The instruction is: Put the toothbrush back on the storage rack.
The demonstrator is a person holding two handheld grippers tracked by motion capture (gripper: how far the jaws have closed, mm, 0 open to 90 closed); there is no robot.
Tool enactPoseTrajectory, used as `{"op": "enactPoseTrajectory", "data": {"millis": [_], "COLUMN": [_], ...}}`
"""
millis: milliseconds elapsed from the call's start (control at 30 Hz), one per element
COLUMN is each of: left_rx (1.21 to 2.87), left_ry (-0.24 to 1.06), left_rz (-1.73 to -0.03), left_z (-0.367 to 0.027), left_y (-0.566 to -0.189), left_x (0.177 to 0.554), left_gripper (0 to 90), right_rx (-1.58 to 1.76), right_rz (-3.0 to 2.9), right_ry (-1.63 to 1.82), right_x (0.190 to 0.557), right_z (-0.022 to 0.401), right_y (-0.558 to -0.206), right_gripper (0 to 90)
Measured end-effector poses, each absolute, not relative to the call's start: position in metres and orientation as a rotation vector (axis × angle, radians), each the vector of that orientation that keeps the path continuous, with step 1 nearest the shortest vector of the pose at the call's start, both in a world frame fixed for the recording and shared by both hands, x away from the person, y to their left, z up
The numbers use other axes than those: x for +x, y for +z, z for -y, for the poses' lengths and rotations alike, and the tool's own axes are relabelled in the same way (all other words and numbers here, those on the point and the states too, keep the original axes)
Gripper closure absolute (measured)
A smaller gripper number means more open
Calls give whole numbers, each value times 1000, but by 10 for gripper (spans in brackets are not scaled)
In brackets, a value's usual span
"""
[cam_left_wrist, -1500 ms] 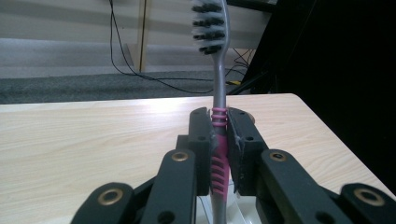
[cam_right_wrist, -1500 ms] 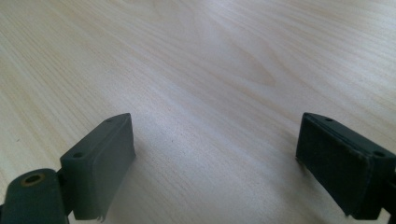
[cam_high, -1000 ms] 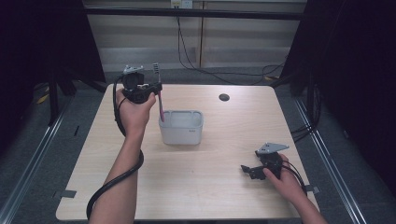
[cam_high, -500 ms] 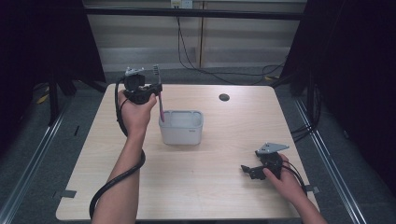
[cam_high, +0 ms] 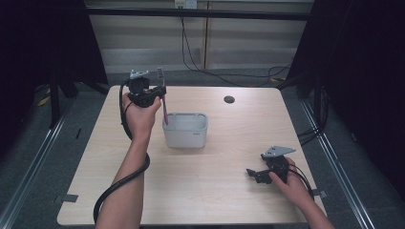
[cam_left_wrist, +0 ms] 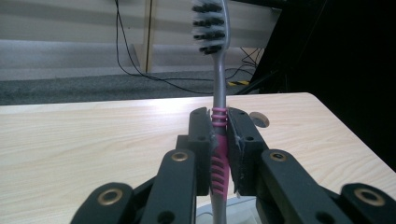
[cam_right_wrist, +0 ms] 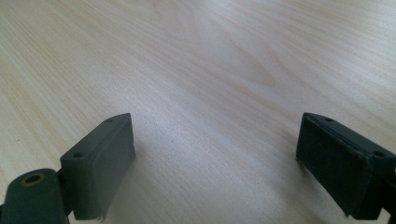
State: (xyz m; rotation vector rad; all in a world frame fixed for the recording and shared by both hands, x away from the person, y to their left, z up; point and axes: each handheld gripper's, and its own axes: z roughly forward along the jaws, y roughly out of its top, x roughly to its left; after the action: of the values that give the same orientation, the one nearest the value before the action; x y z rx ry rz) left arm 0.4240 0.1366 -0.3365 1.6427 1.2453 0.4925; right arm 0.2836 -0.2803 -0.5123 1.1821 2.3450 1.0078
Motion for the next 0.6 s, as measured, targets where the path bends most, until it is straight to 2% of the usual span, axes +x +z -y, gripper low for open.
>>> {"op": "enactPoseTrajectory", "data": {"millis": [600], "left_rx": [1651], "left_ry": [499], "left_rz": [-1255], "left_z": [-132], "left_y": [-355], "left_x": [424], "left_gripper": [809], "right_rx": [1181], "right_rz": [-2344], "right_ry": [1008], "right_x": [284], "right_z": [280], "right_y": [-512], "right_gripper": [110]}}
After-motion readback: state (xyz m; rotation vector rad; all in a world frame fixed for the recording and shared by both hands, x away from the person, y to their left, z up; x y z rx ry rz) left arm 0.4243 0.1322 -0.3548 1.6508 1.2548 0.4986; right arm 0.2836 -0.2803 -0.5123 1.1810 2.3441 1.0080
